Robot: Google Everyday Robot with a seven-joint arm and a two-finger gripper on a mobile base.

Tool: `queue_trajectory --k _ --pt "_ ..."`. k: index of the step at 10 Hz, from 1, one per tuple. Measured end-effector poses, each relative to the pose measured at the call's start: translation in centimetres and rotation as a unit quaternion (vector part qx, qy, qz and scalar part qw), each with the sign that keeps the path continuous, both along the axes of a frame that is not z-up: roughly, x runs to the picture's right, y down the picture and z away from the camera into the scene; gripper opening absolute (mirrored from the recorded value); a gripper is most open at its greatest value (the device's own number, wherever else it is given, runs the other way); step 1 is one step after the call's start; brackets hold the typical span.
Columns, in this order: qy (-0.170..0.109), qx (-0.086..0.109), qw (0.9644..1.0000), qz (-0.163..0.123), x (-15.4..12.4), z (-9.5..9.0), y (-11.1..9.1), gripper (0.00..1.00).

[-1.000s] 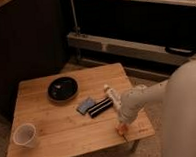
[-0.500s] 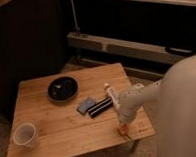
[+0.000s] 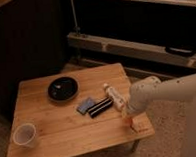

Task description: Place the pepper in the ceramic bowl

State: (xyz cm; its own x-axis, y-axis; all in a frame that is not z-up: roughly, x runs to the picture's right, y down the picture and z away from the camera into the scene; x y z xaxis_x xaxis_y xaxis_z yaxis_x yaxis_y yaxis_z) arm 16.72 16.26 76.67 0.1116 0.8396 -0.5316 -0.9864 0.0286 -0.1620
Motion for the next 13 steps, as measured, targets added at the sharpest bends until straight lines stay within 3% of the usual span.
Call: queue_trajectory --k 3,7,10,13 --pt "-0.026 0.016 0.9993 -0.019 -2.7 1.5 -3.6 0.0" --pt "-0.079 0.032 0.9944 -0.063 -10.7 4.2 -8.0 0.0" --pt "-0.137 0.041 0.9857 -0.088 -17.3 6.0 -11.2 0.0" --pt "-0.199 0.045 0.9729 -0.11 -23.5 8.1 -13.7 0.0"
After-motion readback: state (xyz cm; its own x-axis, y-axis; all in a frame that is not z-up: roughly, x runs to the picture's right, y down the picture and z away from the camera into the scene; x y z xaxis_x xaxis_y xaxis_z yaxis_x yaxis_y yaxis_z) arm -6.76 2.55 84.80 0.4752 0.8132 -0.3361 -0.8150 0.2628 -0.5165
